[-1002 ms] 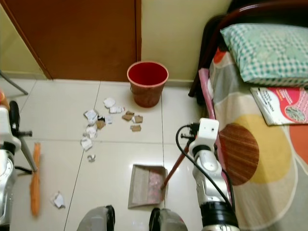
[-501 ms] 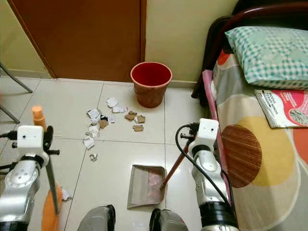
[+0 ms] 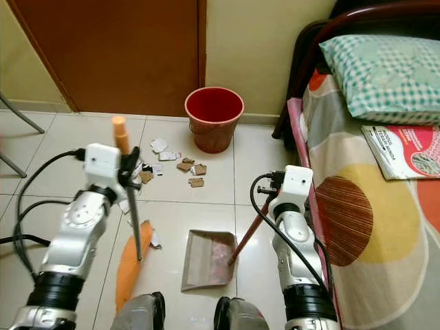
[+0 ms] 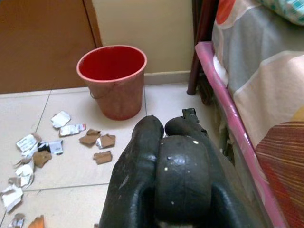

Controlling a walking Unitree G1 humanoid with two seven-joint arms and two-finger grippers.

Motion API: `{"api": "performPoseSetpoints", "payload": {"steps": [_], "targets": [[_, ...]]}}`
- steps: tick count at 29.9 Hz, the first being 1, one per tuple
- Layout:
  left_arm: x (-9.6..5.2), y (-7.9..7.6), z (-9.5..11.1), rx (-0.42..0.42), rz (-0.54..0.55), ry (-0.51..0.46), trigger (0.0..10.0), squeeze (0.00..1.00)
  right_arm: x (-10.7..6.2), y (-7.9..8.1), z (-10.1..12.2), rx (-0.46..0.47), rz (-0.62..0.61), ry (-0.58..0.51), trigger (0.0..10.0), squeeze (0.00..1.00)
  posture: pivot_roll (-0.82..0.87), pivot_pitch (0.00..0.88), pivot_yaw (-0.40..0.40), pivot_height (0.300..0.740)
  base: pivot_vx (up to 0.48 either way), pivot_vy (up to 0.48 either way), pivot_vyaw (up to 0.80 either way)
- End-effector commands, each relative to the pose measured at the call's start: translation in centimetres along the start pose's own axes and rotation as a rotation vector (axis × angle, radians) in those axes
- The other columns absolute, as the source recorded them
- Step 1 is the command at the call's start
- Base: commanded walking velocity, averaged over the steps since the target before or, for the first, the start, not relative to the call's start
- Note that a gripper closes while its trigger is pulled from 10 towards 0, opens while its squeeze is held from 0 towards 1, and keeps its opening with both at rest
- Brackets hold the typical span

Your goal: Sweep floor

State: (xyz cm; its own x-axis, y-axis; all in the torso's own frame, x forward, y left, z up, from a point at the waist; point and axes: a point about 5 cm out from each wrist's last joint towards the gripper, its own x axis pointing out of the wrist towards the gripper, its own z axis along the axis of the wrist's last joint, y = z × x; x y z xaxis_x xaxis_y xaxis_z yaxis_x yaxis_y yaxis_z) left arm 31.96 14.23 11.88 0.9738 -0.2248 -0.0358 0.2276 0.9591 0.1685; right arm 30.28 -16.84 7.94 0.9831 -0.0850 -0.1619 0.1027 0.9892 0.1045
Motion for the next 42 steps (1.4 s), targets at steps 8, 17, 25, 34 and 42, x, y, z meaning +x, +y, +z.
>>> {"api": "performPoseSetpoints", "payload": {"steps": [8, 17, 25, 34, 42], "targets": [[1.6, -2.6, 4.4, -0.092, -0.159, -0.164, 10.0, 0.0, 1.2, 0.3, 1.4, -0.067, -0.115, -0.071, 10.0, 0.0, 0.01, 0.137, -0.044, 0.74, 0.0, 0.0, 0.0], [-0.3, -3.3, 3.5, -0.132, -0.233, -0.114, 10.0, 0.0, 1.5, 0.5, 0.5, -0.128, -0.128, 0.001, 10.0, 0.0, 0.03, 0.16, -0.051, 0.74, 0.0, 0.0, 0.0], [-0.7, -4.7, 3.8, -0.265, -0.269, -0.123, 10.0, 0.0, 1.8, 1.7, 0.9, -0.109, -0.115, -0.026, 10.0, 0.0, 0.03, 0.171, -0.057, 0.74, 0.0, 0.0, 0.0], [0.8, -3.1, 5.9, -0.296, -0.205, -0.178, 10.0, 0.0, 1.9, 2.2, 0.7, -0.094, -0.109, -0.015, 10.0, 0.0, 0.01, 0.175, -0.048, 0.74, 0.0, 0.0, 0.0], [-0.6, 2.0, 5.3, -0.149, -0.108, -0.148, 10.0, 0.0, 1.7, 1.9, 0.6, -0.085, -0.115, -0.006, 10.0, 0.0, 0.03, 0.178, -0.044, 0.74, 0.0, 0.0, 0.0]]}}
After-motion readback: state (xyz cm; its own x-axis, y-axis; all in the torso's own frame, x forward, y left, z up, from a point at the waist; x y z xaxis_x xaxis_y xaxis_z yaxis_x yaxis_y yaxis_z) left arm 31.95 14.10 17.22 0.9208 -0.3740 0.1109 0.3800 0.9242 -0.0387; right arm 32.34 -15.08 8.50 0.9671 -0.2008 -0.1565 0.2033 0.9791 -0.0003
